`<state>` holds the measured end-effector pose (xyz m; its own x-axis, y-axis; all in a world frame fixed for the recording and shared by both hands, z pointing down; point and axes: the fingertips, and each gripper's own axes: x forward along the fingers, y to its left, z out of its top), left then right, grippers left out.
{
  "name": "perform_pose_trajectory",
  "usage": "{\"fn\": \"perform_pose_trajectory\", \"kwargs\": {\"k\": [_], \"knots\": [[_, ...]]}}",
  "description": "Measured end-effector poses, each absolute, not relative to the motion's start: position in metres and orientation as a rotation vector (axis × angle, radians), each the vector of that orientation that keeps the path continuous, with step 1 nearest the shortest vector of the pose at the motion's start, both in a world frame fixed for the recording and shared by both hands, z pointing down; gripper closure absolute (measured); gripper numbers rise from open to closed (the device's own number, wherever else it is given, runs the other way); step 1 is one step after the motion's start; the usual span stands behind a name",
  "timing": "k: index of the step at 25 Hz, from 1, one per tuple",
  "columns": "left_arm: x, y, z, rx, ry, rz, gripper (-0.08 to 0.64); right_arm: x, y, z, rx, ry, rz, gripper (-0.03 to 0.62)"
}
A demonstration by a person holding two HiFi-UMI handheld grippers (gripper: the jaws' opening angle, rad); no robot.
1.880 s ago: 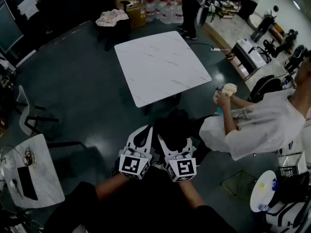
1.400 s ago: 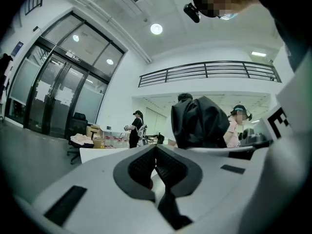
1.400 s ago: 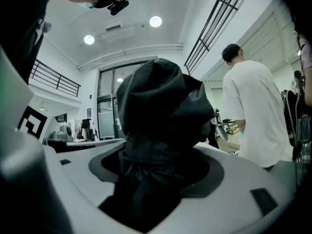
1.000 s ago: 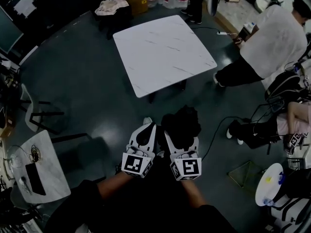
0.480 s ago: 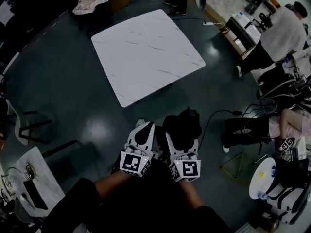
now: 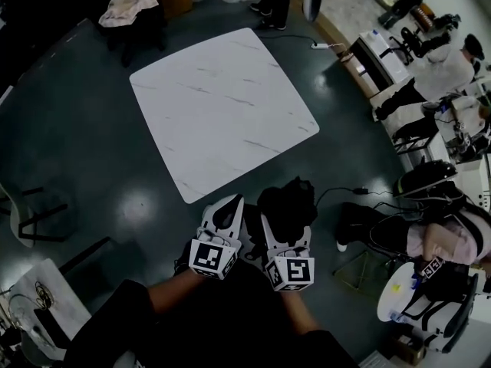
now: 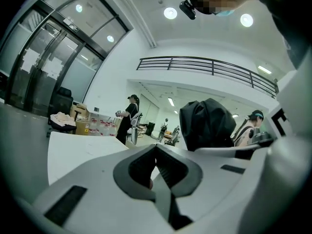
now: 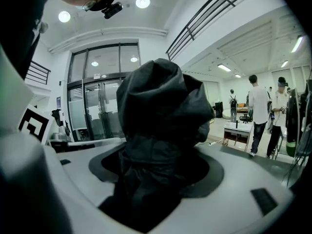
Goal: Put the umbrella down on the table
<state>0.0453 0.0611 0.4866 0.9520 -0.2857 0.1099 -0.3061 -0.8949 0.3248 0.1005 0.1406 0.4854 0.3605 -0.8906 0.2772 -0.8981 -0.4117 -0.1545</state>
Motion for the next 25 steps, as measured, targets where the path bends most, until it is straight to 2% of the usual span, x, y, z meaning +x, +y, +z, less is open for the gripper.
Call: {"fn": "perform_pose_trajectory", "kwargs": {"k": [11, 20, 25], "knots": [[0.075, -0.027, 0.495, 2.755, -0.358, 0.061, 0.543, 0.143, 0.064, 0.487, 2.656, -1.557, 0.496, 0.259], [0.051, -0.098, 0.517, 2.706, -0.611, 0.112, 0.543, 0.155, -0.01, 0.513, 2.484, -1.709, 0.538, 0.259], [0.061, -0.133, 0.523, 2.7, -0.772, 0.135, 0.543, 0.174, -0.057, 0.531, 2.403, -1.855, 0.615, 0.259]]}}
